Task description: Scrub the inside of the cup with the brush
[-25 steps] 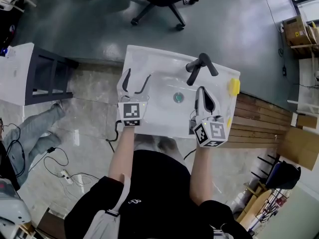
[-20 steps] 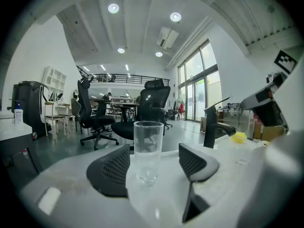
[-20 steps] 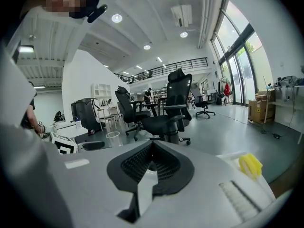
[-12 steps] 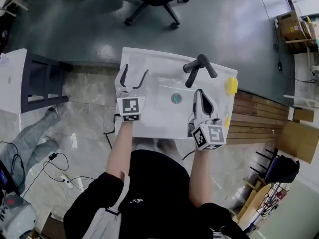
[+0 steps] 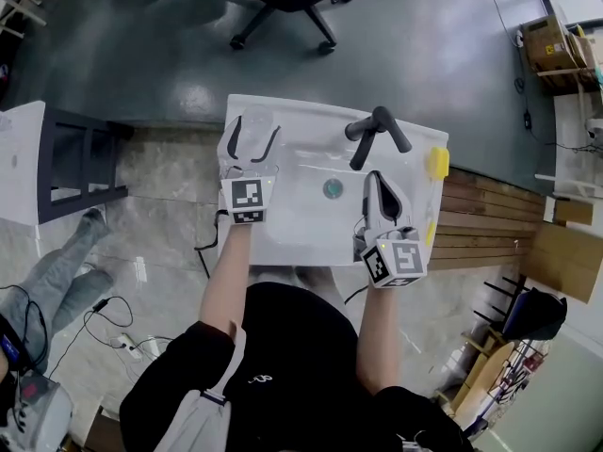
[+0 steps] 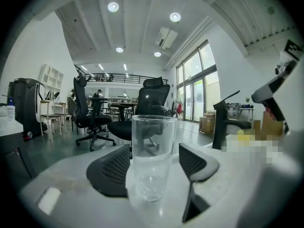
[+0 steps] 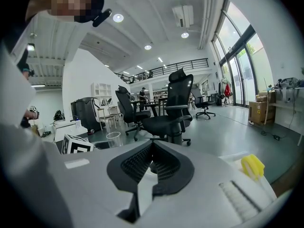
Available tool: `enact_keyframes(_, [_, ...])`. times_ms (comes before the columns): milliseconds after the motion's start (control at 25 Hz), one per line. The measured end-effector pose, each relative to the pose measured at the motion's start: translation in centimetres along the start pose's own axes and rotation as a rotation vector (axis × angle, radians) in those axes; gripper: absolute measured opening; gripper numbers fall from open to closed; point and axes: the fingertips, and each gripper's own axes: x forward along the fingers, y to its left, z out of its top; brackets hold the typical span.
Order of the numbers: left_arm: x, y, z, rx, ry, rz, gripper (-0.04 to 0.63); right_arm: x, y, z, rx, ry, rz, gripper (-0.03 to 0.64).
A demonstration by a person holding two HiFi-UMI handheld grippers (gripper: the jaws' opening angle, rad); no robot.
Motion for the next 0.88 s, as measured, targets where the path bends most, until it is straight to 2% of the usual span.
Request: enact_keyframes(880, [4.0, 0.4, 0.6, 0.038, -0.037, -0.012, 0.319, 1.7, -2.1, -0.7, -0.007, 0.053, -0.024, 0.0])
